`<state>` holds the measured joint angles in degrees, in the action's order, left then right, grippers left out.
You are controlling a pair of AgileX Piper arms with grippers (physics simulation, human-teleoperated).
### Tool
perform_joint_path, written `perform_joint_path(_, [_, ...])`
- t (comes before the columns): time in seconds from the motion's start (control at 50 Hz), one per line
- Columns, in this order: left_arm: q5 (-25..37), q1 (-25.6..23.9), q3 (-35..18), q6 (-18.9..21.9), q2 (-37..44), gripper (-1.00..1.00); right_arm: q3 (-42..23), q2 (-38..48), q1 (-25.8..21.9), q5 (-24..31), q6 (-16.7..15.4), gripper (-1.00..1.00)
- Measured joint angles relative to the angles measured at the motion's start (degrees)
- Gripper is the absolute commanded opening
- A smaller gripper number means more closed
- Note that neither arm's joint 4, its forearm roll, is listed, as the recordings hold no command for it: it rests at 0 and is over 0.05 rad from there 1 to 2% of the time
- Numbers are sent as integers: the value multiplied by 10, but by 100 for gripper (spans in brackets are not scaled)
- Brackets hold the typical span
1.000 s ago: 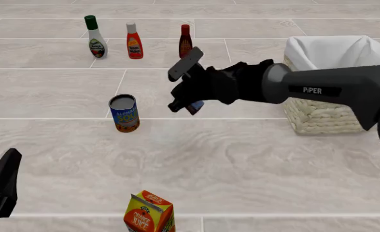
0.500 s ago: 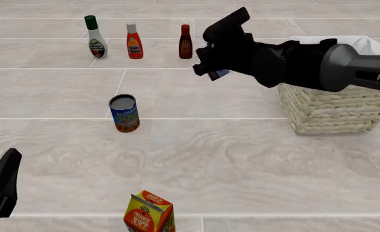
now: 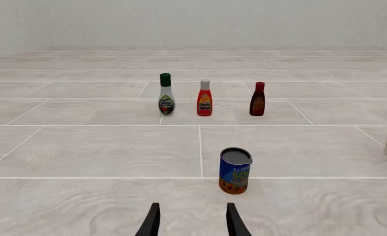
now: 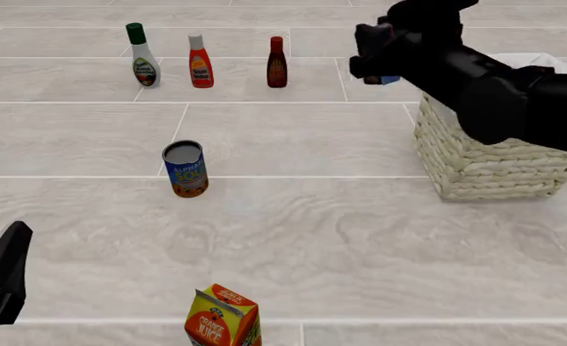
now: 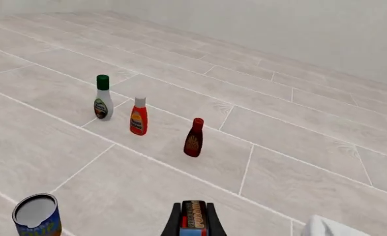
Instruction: Pick the chocolate pudding and place it in the basket.
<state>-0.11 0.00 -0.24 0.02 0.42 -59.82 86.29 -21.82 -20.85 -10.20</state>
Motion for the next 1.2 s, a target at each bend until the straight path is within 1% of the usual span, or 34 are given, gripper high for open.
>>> perform_joint_path(0.24, [0,0,0,0,0,100,37,-66,40,-34,26,-100])
perform_joint_path(0.48, [0,0,0,0,0,100,38,-102,86,-38,47,-100])
perform_joint_path(0.72, [0,0,0,0,0,100,18,-122,134,-25,63,-100])
perform_joint_path(1.2, [0,0,0,0,0,100,-49,-133,222,27,83,-100])
